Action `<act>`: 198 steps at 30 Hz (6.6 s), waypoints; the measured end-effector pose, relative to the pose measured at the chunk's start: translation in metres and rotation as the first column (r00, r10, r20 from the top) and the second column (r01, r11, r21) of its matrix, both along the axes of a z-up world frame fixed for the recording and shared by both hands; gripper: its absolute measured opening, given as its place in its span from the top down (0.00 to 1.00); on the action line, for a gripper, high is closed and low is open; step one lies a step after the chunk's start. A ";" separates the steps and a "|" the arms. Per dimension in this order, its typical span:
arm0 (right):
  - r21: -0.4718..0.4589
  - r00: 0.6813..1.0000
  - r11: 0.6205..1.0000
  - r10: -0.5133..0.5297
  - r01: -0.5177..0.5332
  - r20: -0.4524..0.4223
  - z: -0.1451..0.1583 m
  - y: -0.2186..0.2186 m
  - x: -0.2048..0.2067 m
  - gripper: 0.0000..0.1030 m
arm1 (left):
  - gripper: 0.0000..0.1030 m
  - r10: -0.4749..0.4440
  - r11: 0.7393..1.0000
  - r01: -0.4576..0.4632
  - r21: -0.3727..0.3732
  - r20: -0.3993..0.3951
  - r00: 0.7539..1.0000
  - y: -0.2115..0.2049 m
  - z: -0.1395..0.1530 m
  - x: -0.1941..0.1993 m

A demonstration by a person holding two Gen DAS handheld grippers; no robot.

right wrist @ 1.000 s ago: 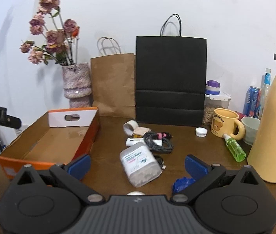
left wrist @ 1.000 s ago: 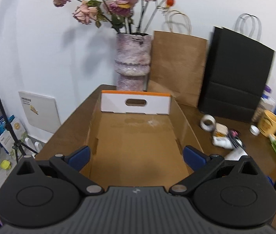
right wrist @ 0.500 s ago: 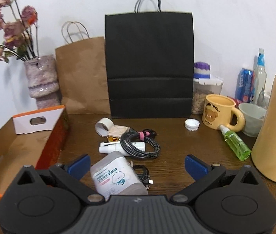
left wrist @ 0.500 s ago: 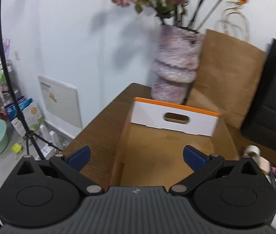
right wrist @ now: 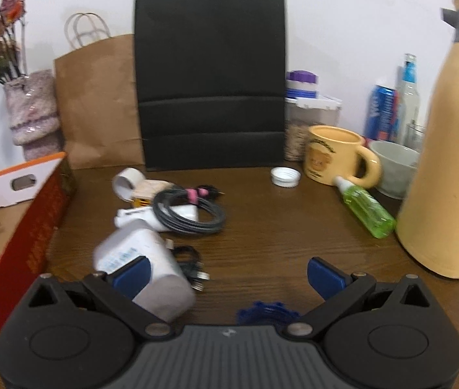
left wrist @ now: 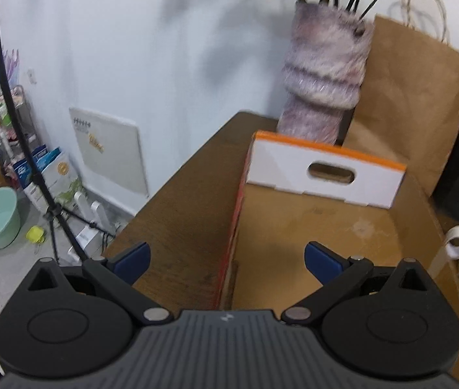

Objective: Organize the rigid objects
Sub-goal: 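Move the left tool over the orange box while the right tool approaches the blue cap, then close the right gripper on the blue bottle cap and lift it, then carry the blue cap into the orange box and open the right gripper, then move the right tool to the green spray bottle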

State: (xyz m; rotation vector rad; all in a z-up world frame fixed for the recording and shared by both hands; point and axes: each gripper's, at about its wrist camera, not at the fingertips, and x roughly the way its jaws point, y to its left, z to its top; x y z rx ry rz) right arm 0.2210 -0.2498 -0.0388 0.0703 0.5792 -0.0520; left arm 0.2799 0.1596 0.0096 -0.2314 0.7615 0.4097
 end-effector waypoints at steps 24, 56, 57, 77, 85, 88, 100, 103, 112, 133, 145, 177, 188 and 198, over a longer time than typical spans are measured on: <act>0.047 0.996 0.995 -0.085 0.084 0.009 -0.005 -0.038 -0.054 0.00 | 0.73 0.027 0.997 -0.037 -0.073 -0.136 0.990 0.006 -0.016 -0.009; 0.013 0.997 0.998 -0.062 0.062 -0.041 -0.026 -0.036 -0.035 0.04 | 0.82 -0.030 0.997 0.027 -0.069 -0.039 0.999 0.008 -0.036 -0.009; 0.014 0.997 0.998 -0.055 0.056 -0.047 -0.028 -0.036 -0.031 0.08 | 0.82 -0.029 0.998 0.026 -0.065 -0.040 0.999 0.008 -0.036 -0.009; 0.004 0.999 1.000 -0.014 0.014 0.046 -0.020 -0.028 -0.026 0.48 | 0.86 -0.040 0.998 0.038 -0.045 -0.037 0.999 0.006 -0.035 -0.009; -0.007 0.984 0.998 0.055 -0.055 0.171 0.016 0.000 -0.012 0.48 | 0.89 -0.052 0.998 0.051 -0.034 -0.037 0.998 0.004 -0.036 -0.009; 0.000 0.975 0.995 0.102 -0.104 0.199 0.028 0.023 0.000 0.48 | 0.90 -0.054 0.998 0.053 -0.033 -0.036 0.998 0.004 -0.036 -0.009; 0.015 0.925 0.949 0.304 -0.316 0.229 0.047 0.128 0.056 0.48 | 0.92 -0.063 0.998 0.062 -0.024 -0.038 0.997 0.002 -0.036 -0.009; 0.017 0.906 0.931 0.352 -0.366 0.234 0.054 0.156 0.068 0.48 | 0.92 -0.065 0.998 0.064 -0.021 -0.039 0.997 0.002 -0.036 -0.008; 0.011 0.865 0.874 0.478 -0.485 0.154 0.050 0.214 0.105 0.48 | 0.92 -0.069 0.998 0.069 -0.008 -0.040 0.997 0.001 -0.036 -0.008; 0.086 0.844 0.840 0.536 -0.536 0.031 0.028 0.221 0.114 0.11 | 0.92 -0.070 0.998 0.070 -0.001 -0.041 0.997 0.000 -0.035 -0.009; 0.119 0.866 0.861 0.500 -0.495 -0.013 0.023 0.218 0.121 0.07 | 0.92 -0.070 0.998 0.070 0.000 -0.042 0.997 0.000 -0.036 -0.009; -0.120 0.990 0.989 -0.071 0.085 0.119 0.040 -0.036 0.085 0.00 | 0.92 -0.069 0.998 0.069 0.000 -0.041 0.997 0.000 -0.035 -0.009; -0.182 0.984 0.967 -0.171 0.176 0.047 -0.007 -0.086 0.114 0.00 | 0.92 -0.068 0.998 0.068 0.003 -0.042 0.997 -0.001 -0.035 -0.009; -0.254 0.982 0.950 -0.187 0.181 0.002 -0.038 -0.098 0.144 0.06 | 0.92 -0.068 0.998 0.069 0.013 -0.043 0.997 -0.001 -0.034 -0.010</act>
